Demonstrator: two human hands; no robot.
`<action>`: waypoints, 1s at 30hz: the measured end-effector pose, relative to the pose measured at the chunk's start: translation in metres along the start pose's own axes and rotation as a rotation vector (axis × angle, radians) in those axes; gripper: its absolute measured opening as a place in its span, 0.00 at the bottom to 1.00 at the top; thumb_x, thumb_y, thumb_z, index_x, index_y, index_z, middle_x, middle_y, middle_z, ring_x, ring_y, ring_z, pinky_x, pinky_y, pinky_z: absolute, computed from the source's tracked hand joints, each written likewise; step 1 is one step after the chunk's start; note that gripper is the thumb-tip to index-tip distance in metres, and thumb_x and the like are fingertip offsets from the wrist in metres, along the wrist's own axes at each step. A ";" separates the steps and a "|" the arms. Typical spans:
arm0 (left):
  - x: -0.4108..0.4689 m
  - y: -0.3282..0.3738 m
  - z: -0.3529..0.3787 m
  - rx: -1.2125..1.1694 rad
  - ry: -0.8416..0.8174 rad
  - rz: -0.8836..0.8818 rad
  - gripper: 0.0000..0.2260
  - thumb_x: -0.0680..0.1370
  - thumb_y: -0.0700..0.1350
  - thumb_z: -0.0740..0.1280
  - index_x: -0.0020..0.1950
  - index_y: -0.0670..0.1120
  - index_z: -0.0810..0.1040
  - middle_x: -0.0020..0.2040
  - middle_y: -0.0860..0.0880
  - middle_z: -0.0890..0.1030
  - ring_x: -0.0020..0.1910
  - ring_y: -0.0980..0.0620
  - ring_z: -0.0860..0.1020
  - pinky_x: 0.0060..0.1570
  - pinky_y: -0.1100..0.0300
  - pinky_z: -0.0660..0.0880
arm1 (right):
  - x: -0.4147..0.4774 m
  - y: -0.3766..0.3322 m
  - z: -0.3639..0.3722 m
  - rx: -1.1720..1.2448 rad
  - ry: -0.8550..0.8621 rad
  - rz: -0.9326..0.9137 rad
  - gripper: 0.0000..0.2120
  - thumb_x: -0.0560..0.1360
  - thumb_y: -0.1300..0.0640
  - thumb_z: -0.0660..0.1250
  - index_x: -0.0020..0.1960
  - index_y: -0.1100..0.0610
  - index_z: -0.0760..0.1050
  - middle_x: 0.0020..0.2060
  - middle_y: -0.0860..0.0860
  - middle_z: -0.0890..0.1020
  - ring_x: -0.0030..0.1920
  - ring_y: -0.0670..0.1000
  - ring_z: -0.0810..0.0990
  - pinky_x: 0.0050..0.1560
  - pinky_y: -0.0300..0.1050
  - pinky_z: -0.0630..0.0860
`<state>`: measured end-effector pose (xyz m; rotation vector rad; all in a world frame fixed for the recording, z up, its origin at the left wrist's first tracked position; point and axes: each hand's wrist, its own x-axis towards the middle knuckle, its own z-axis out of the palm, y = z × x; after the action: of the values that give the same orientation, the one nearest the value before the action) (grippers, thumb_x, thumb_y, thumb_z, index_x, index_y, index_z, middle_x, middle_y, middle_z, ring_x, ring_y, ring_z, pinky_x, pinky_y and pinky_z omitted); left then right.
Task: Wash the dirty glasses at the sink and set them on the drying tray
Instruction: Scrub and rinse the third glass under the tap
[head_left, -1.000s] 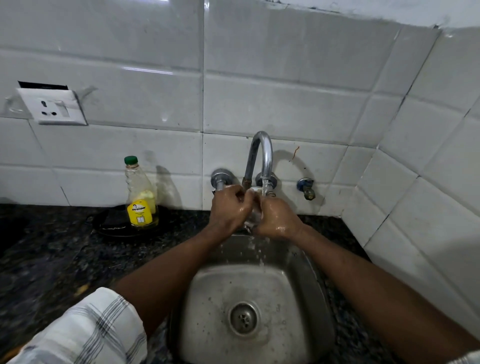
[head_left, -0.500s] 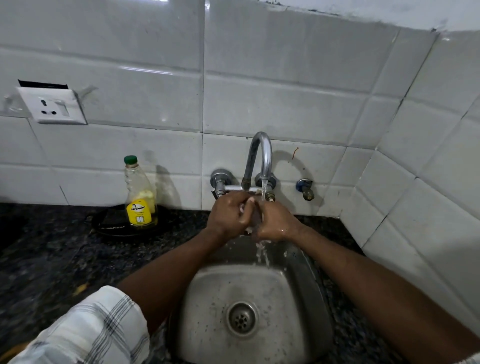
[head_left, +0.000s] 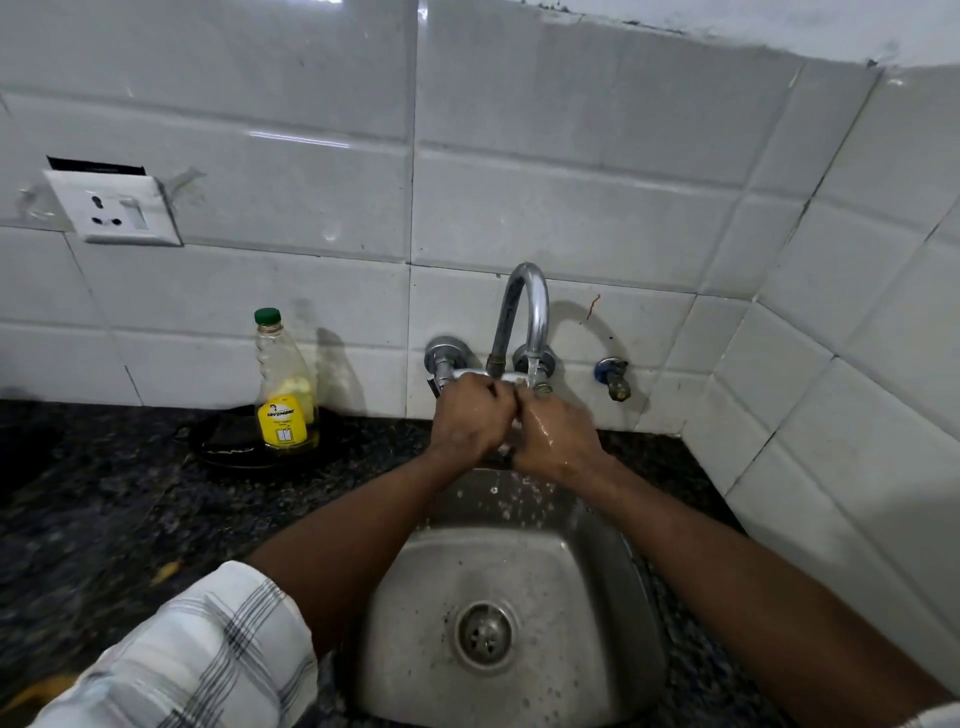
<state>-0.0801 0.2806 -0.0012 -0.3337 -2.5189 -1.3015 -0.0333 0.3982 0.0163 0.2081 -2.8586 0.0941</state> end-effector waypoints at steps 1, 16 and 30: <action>-0.002 -0.001 0.000 -0.016 0.024 0.020 0.22 0.79 0.56 0.55 0.38 0.45 0.81 0.36 0.45 0.82 0.35 0.49 0.79 0.43 0.53 0.79 | 0.001 0.001 -0.001 0.000 -0.005 -0.006 0.32 0.64 0.45 0.77 0.64 0.51 0.70 0.50 0.49 0.82 0.48 0.53 0.82 0.48 0.48 0.81; -0.010 -0.015 -0.010 -0.066 0.057 0.475 0.16 0.79 0.52 0.61 0.43 0.42 0.81 0.38 0.47 0.81 0.36 0.53 0.75 0.38 0.60 0.70 | 0.001 0.007 -0.016 0.327 -0.223 0.017 0.26 0.61 0.50 0.80 0.57 0.51 0.77 0.45 0.46 0.82 0.47 0.50 0.82 0.46 0.43 0.77; -0.007 -0.006 -0.003 0.008 0.025 0.299 0.19 0.79 0.53 0.58 0.42 0.43 0.81 0.37 0.45 0.82 0.35 0.49 0.78 0.38 0.56 0.75 | -0.002 0.003 -0.013 0.246 -0.160 0.026 0.25 0.63 0.46 0.78 0.56 0.51 0.75 0.44 0.46 0.82 0.45 0.50 0.82 0.46 0.46 0.79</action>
<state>-0.0754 0.2739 -0.0067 -0.6599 -2.3406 -1.1700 -0.0280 0.4022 0.0284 0.2362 -3.0043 0.4551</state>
